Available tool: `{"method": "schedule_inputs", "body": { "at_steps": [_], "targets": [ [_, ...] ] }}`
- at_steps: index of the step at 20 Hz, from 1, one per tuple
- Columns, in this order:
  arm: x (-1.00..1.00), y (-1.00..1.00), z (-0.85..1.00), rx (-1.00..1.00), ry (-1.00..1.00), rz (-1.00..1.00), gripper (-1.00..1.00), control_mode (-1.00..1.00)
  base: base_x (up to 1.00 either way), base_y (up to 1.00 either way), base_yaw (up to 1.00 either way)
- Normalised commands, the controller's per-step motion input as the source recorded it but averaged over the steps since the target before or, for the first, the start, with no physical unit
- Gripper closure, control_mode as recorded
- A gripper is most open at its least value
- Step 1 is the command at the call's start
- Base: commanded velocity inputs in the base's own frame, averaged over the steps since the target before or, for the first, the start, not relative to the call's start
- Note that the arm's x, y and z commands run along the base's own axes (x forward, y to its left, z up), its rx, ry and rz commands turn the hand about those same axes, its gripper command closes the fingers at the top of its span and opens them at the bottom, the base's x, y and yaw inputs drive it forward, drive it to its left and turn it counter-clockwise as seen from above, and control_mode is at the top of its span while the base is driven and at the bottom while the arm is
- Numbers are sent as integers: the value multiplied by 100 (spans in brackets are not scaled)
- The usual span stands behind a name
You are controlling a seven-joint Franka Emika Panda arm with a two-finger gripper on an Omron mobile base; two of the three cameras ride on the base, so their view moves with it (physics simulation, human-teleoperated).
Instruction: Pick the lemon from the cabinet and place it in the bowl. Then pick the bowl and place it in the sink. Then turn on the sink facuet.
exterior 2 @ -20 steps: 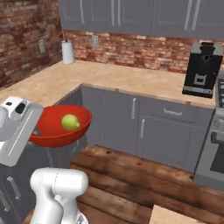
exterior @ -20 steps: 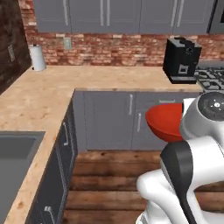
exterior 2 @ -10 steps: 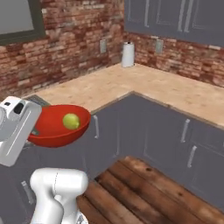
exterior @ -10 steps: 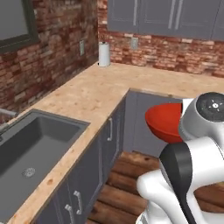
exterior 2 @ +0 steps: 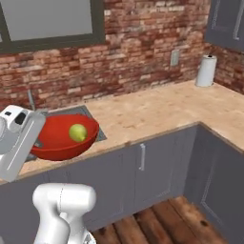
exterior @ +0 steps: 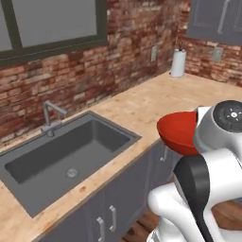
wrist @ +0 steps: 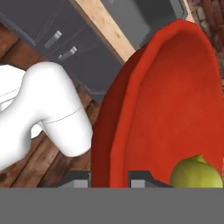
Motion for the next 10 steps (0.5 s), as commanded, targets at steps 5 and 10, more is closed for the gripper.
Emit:
{"method": "schedule_inputs", "body": {
  "at_steps": [5, 10],
  "targets": [
    [0, 0, 0, 0, 0, 0, 100, 100, 29, 0, 52],
    [0, 0, 0, 0, 0, 0, 100, 100, 7, 0, 54]
  ]
}}
